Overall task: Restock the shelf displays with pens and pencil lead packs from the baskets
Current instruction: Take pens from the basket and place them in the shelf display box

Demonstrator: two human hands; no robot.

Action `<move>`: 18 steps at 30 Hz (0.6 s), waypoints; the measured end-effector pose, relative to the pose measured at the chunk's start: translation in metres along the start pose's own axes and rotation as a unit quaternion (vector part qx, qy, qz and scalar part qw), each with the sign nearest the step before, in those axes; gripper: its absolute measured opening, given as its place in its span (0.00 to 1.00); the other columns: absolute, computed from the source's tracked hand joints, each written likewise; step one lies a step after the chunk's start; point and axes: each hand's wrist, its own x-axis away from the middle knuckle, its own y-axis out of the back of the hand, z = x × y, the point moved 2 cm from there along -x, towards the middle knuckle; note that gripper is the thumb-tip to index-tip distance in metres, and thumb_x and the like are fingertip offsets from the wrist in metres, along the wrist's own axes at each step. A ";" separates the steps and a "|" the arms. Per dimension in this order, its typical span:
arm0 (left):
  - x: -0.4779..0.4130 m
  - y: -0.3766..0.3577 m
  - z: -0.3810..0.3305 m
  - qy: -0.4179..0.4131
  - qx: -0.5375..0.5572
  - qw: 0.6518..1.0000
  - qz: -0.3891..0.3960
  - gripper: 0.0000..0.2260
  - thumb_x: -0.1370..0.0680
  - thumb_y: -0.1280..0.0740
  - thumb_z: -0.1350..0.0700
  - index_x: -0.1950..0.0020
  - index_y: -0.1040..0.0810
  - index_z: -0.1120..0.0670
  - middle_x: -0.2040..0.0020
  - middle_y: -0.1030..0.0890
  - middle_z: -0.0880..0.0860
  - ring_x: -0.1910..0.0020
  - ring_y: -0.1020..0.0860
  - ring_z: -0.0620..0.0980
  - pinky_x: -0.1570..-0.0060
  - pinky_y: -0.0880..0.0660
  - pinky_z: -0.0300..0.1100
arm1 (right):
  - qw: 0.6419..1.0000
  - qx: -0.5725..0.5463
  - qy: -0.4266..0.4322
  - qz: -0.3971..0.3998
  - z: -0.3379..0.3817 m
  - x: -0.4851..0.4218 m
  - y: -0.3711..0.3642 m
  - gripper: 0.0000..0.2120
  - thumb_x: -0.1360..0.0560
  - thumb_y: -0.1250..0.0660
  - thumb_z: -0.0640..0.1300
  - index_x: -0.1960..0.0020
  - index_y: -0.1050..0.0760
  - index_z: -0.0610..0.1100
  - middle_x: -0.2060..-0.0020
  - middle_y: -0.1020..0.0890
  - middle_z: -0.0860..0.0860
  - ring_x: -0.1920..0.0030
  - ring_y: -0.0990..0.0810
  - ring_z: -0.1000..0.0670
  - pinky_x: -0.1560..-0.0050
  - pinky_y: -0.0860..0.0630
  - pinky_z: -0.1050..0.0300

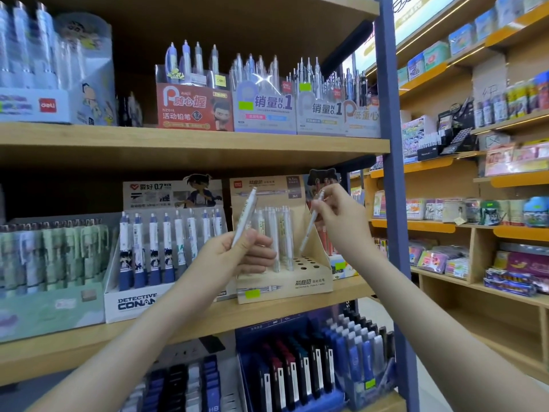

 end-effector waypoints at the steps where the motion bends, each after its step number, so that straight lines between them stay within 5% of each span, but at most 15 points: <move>1: 0.000 0.000 0.001 -0.002 0.000 1.000 0.004 0.19 0.24 0.41 0.47 0.47 0.21 0.61 0.54 0.15 0.58 0.53 0.16 0.54 0.54 0.19 0.41 | 1.000 0.007 -0.002 0.011 0.000 -0.003 -0.004 0.04 0.21 0.37 0.41 0.50 0.28 0.41 0.59 0.20 0.45 0.58 0.19 0.43 0.54 0.21 0.41; 8: -0.001 0.002 0.008 -0.007 0.006 1.000 0.014 0.20 0.25 0.41 0.47 0.47 0.21 0.61 0.55 0.15 0.58 0.54 0.16 0.54 0.54 0.19 0.40 | 0.992 0.086 0.017 0.089 -0.004 -0.013 -0.024 0.12 0.23 0.36 0.41 0.40 0.31 0.48 0.61 0.20 0.43 0.59 0.20 0.45 0.53 0.21 0.46; 12: -0.001 0.003 0.010 -0.010 0.007 1.000 0.017 0.18 0.23 0.41 0.48 0.48 0.21 0.60 0.55 0.15 0.57 0.54 0.16 0.53 0.54 0.19 0.40 | 0.984 0.106 0.036 0.136 -0.004 -0.014 -0.032 0.12 0.23 0.37 0.38 0.44 0.33 0.52 0.62 0.20 0.43 0.59 0.20 0.43 0.56 0.22 0.49; 18: -0.001 0.004 0.013 -0.010 0.008 1.000 0.026 0.18 0.23 0.41 0.48 0.48 0.21 0.60 0.55 0.15 0.58 0.54 0.16 0.53 0.55 0.20 0.39 | 0.968 0.175 0.036 0.175 -0.009 -0.011 -0.036 0.17 0.22 0.40 0.37 0.36 0.35 0.50 0.58 0.21 0.46 0.56 0.20 0.44 0.51 0.21 0.45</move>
